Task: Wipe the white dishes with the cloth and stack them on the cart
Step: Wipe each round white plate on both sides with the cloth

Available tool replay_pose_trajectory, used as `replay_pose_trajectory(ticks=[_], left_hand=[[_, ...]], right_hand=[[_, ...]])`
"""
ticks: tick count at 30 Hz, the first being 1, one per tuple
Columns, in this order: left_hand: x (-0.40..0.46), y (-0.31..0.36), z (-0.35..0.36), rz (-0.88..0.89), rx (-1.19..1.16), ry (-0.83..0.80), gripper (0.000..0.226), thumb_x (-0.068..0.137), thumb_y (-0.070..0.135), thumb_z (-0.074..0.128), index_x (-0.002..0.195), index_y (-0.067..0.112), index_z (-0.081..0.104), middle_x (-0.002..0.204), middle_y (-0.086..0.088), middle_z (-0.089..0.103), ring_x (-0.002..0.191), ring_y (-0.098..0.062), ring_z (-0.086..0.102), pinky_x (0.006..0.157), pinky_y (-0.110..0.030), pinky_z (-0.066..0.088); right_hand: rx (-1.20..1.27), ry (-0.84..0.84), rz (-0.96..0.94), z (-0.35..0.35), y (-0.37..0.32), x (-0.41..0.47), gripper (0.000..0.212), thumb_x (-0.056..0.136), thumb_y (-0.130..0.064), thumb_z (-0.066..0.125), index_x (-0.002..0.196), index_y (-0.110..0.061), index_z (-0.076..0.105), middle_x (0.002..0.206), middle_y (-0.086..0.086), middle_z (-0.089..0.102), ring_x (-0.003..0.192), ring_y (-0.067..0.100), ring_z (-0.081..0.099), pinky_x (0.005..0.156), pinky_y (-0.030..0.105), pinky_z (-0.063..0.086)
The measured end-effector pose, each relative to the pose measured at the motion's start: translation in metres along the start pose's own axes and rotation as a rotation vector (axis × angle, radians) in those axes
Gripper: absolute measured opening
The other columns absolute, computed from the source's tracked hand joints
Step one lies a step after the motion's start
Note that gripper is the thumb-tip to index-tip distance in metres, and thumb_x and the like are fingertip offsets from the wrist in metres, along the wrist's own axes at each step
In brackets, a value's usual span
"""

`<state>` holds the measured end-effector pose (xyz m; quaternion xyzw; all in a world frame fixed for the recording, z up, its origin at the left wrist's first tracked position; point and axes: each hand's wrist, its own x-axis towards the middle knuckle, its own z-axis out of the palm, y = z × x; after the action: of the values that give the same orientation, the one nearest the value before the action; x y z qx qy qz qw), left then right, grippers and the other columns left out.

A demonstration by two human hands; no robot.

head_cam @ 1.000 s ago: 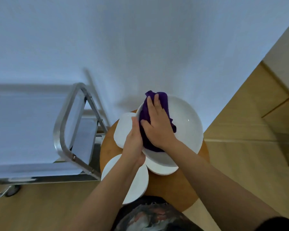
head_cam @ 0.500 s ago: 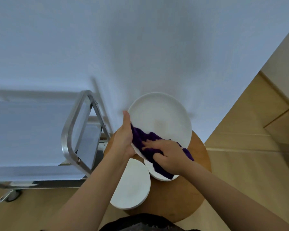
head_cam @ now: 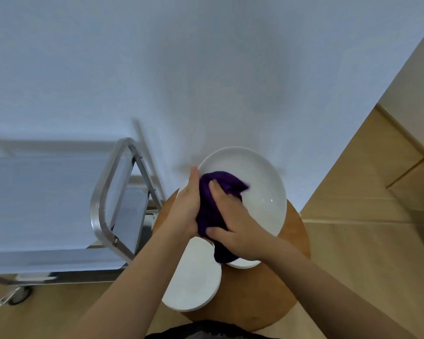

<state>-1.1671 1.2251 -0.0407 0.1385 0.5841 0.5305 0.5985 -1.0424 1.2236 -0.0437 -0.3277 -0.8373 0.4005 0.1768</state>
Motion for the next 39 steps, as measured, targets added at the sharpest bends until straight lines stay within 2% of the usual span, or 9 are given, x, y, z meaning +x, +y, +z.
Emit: replay_pose_trajectory(ticks=[4, 9, 14, 20, 25, 28, 34, 36, 39], left_hand=[[-0.011, -0.004, 0.000, -0.005, 0.055, -0.007, 0.065, 0.083, 0.074, 0.040, 0.109, 0.021, 0.067, 0.095, -0.005, 0.075, 0.088, -0.022, 0.071, 0.066, -0.035, 0.057], [-0.020, -0.001, 0.002, 0.047, 0.113, -0.005, 0.060, 0.084, 0.074, 0.036, 0.108, 0.027, 0.064, 0.102, -0.003, 0.072, 0.099, -0.022, 0.066, 0.088, -0.042, 0.054], [-0.021, 0.004, -0.003, 0.101, 0.018, -0.039, 0.063, 0.079, 0.074, 0.043, 0.113, 0.025, 0.063, 0.095, -0.005, 0.075, 0.088, -0.027, 0.072, 0.075, -0.047, 0.058], [-0.018, 0.024, -0.004, 0.287, -0.024, 0.148, 0.047, 0.087, 0.069, 0.039, 0.081, 0.025, 0.053, 0.045, 0.014, 0.062, 0.039, -0.001, 0.060, 0.029, -0.016, 0.040], [-0.015, 0.026, 0.004, 0.346, -0.055, 0.141, 0.040, 0.087, 0.070, 0.039, 0.085, 0.034, 0.058, 0.065, 0.018, 0.070, 0.061, -0.002, 0.068, 0.047, -0.019, 0.051], [-0.013, 0.024, 0.006, 0.361, -0.054, 0.144, 0.036, 0.086, 0.071, 0.041, 0.085, 0.039, 0.059, 0.079, 0.017, 0.072, 0.078, -0.006, 0.070, 0.067, -0.027, 0.055], [-0.007, 0.034, 0.003, 0.328, -0.073, 0.171, 0.038, 0.086, 0.071, 0.042, 0.082, 0.037, 0.059, 0.064, 0.019, 0.070, 0.060, -0.003, 0.069, 0.045, -0.018, 0.051], [-0.006, 0.038, 0.002, 0.282, -0.074, 0.195, 0.039, 0.085, 0.072, 0.043, 0.079, 0.035, 0.055, 0.068, 0.013, 0.070, 0.066, -0.010, 0.068, 0.046, -0.022, 0.051], [-0.008, 0.041, 0.002, 0.170, -0.093, 0.186, 0.040, 0.084, 0.069, 0.047, 0.080, 0.029, 0.055, 0.073, 0.006, 0.069, 0.072, -0.017, 0.066, 0.050, -0.028, 0.053]], right_hand=[[-0.502, 0.046, -0.122, -0.013, 0.013, 0.011, 0.085, 0.077, -0.045, 0.042, 0.150, -0.026, 0.003, 0.159, 0.000, -0.001, 0.140, 0.021, 0.012, 0.114, 0.041, -0.005], [-0.725, 0.181, -0.169, -0.029, 0.021, 0.029, 0.090, 0.072, -0.054, 0.049, 0.150, -0.026, 0.014, 0.158, 0.010, 0.008, 0.137, 0.038, 0.021, 0.111, 0.055, 0.003], [-0.760, 0.431, 0.071, -0.055, 0.033, 0.046, 0.090, 0.072, -0.059, 0.053, 0.149, -0.026, 0.019, 0.156, 0.014, 0.014, 0.140, 0.040, 0.013, 0.110, 0.057, 0.006], [-0.727, 0.575, 0.347, -0.045, 0.042, 0.024, 0.079, 0.088, -0.051, 0.046, 0.150, -0.019, 0.011, 0.154, 0.021, 0.012, 0.140, 0.039, 0.013, 0.111, 0.052, 0.017], [-0.467, 0.546, 0.465, 0.009, 0.021, 0.019, 0.076, 0.087, -0.047, 0.043, 0.150, -0.021, 0.010, 0.157, 0.009, 0.009, 0.143, 0.032, 0.005, 0.113, 0.048, 0.010], [-0.325, 0.513, 0.392, 0.023, 0.011, 0.019, 0.070, 0.084, -0.042, 0.045, 0.146, -0.024, 0.019, 0.154, 0.005, 0.022, 0.141, 0.027, 0.016, 0.112, 0.049, 0.011], [-0.144, 0.355, 0.014, 0.018, 0.011, -0.002, 0.069, 0.067, -0.046, 0.056, 0.131, -0.024, 0.044, 0.130, -0.004, 0.051, 0.121, 0.017, 0.043, 0.109, 0.040, 0.025], [-0.309, 0.304, -0.137, 0.009, 0.022, -0.008, 0.068, 0.065, -0.038, 0.073, 0.126, -0.015, 0.052, 0.121, 0.002, 0.059, 0.112, 0.021, 0.054, 0.099, 0.040, 0.042], [-0.487, 0.515, -0.319, -0.003, 0.034, -0.009, 0.040, 0.071, -0.027, 0.077, 0.102, -0.003, 0.067, 0.089, 0.007, 0.070, 0.078, 0.023, 0.067, 0.069, 0.036, 0.056]])
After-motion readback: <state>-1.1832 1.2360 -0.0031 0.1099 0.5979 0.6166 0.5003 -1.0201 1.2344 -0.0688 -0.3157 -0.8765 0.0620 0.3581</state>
